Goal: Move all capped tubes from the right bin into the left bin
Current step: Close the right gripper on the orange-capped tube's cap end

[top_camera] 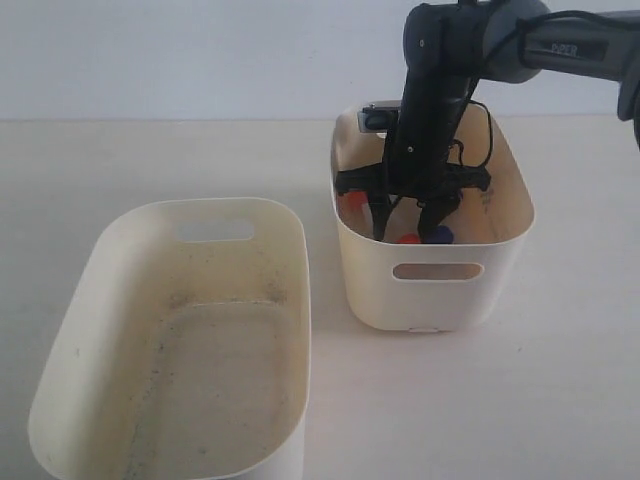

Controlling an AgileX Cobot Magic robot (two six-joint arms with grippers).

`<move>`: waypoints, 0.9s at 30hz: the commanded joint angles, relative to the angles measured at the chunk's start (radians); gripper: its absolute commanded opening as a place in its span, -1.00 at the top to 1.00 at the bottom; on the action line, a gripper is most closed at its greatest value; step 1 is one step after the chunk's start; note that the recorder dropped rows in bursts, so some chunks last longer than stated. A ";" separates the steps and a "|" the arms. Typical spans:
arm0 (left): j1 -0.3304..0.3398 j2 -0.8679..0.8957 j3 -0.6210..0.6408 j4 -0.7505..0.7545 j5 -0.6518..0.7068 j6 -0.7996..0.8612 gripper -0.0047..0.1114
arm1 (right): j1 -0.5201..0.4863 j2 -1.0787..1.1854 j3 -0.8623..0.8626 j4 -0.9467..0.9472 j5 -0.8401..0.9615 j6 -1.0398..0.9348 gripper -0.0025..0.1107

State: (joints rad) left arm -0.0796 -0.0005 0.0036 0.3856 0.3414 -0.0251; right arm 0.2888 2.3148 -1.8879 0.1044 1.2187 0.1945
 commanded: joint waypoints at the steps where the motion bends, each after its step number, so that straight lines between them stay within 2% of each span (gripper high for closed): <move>1: -0.005 0.000 -0.004 -0.003 -0.005 -0.010 0.84 | 0.000 0.020 0.004 -0.072 0.002 0.008 0.07; 4: -0.005 0.000 -0.004 -0.003 -0.005 -0.010 0.84 | 0.000 0.020 0.004 -0.123 0.002 0.015 0.15; 25: -0.005 0.000 -0.004 -0.003 -0.005 -0.010 0.84 | 0.000 0.020 0.004 -0.161 0.002 0.017 0.15; 27: -0.005 0.000 -0.004 -0.003 -0.005 -0.010 0.84 | 0.000 0.020 0.004 -0.161 0.002 0.020 0.23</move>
State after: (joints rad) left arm -0.0796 -0.0005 0.0036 0.3856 0.3414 -0.0251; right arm 0.2989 2.3317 -1.8909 0.0402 1.2131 0.2136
